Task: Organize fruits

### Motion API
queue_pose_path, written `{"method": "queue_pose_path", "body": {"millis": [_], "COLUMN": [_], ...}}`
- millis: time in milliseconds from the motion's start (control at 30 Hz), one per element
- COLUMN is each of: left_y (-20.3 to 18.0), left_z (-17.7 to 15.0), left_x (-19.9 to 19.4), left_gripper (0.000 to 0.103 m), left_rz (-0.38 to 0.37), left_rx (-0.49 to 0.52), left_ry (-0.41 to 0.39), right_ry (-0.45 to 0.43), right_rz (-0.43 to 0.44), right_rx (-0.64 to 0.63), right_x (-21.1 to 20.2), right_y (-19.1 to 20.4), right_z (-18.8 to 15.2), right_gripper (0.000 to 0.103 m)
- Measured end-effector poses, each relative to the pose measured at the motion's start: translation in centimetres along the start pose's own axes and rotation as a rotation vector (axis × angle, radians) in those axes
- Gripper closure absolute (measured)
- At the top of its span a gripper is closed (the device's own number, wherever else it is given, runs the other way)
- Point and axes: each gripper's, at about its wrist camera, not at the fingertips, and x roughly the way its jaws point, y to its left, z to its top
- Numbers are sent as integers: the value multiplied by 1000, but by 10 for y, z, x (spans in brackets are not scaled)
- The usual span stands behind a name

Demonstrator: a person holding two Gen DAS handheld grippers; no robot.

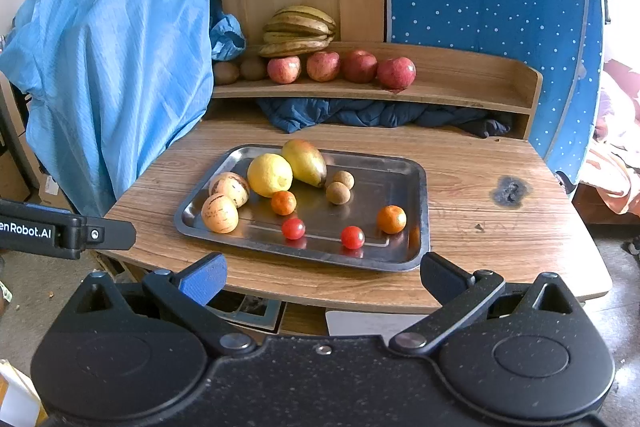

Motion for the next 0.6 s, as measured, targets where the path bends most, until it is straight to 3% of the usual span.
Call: {"method": "queue_pose_path", "body": {"millis": [600], "left_y": [0], "left_z": [3], "left_x": [6], "left_gripper": [1], "left_rz": [8], "left_rx": [-10], "left_ry": [0], "right_ry": [2], "right_rz": [-2], "right_rx": [2], "right_x": [3], "right_y": [-1], "right_z": [2], "right_gripper": [1]}}
